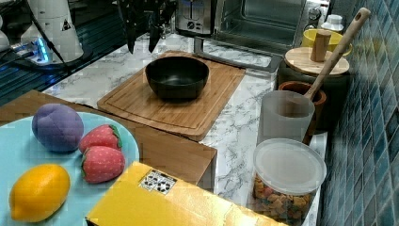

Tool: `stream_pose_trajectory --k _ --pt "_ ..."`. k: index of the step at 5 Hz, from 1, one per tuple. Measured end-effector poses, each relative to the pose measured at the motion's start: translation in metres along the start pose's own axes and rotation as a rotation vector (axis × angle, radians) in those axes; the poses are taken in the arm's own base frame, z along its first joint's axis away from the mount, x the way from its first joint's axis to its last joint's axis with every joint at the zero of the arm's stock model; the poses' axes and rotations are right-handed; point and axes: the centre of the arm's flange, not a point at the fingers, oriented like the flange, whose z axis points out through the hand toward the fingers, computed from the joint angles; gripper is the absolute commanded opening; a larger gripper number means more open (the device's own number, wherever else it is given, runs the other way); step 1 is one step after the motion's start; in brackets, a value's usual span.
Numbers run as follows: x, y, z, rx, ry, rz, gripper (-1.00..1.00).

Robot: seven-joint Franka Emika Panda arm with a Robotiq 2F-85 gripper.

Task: Pick up the bowl.

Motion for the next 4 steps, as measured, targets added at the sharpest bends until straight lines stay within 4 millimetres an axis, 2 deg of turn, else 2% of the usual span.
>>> stream_pose_trajectory --k 1,4 --pt "0.004 -0.002 0.005 0.039 0.072 0.008 0.0" --pt "0.019 0.019 0.014 0.086 0.119 0.083 0.0"
